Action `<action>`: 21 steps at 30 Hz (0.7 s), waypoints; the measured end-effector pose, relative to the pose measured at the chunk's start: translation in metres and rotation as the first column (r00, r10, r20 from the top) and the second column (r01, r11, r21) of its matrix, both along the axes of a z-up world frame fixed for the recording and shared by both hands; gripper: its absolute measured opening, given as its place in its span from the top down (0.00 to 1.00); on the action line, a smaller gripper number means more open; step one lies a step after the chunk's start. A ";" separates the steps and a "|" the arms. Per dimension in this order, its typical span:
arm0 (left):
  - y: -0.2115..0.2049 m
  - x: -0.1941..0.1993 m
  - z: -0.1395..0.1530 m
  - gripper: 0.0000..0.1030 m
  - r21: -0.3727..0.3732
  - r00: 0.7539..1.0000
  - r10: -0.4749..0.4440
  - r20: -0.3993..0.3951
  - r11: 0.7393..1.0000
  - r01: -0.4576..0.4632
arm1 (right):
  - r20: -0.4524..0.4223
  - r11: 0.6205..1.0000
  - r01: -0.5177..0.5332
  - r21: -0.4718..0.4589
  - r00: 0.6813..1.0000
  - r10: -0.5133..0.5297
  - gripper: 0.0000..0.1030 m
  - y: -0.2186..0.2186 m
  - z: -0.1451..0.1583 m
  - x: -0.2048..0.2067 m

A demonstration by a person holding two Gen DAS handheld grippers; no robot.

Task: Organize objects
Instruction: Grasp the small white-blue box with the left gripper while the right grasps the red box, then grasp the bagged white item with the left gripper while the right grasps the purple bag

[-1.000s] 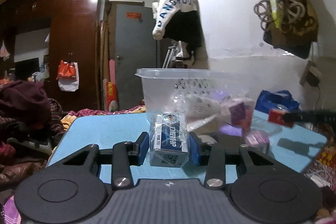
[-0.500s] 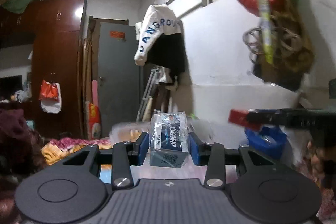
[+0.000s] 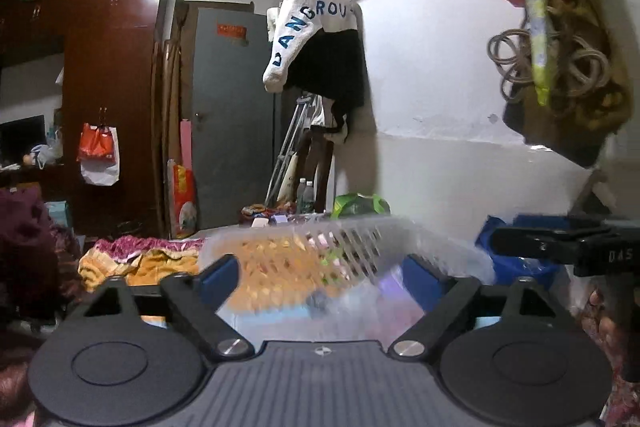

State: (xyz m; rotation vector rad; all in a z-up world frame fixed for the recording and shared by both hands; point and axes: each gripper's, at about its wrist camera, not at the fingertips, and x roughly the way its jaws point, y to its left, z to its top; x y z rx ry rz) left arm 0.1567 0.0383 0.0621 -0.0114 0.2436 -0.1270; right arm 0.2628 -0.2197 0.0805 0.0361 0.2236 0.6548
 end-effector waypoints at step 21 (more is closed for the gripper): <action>0.000 0.004 -0.094 0.08 -0.094 0.968 0.018 -0.249 0.995 -0.042 | -0.177 0.982 -0.145 -0.120 0.977 0.123 0.00 0.031 -0.122 -0.044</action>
